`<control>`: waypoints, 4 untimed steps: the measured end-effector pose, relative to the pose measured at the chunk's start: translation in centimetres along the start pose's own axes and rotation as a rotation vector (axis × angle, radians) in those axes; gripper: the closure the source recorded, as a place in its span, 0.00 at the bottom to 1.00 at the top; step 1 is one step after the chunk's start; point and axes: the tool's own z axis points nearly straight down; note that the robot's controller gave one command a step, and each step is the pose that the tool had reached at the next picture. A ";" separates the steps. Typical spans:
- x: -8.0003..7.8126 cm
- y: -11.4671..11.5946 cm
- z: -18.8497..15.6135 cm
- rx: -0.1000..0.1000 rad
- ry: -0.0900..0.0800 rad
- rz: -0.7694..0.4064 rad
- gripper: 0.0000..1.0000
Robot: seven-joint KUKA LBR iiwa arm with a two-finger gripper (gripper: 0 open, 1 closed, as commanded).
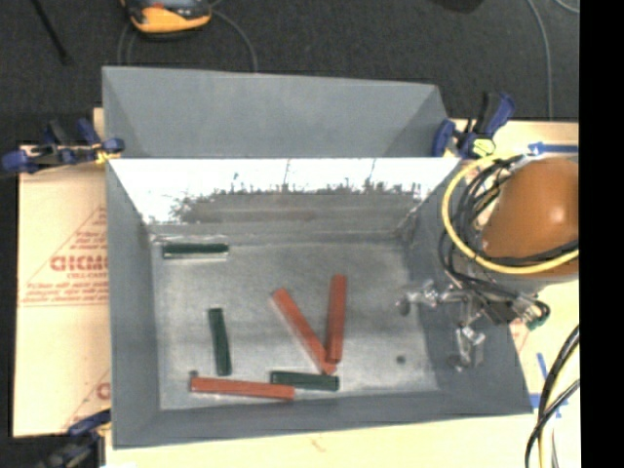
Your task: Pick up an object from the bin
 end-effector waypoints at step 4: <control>-5.4 7.7 3.4 -0.002 0.000 -0.461 0.00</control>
Offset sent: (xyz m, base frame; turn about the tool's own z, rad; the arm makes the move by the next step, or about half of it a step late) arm 0.0102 0.0838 0.0224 -0.1513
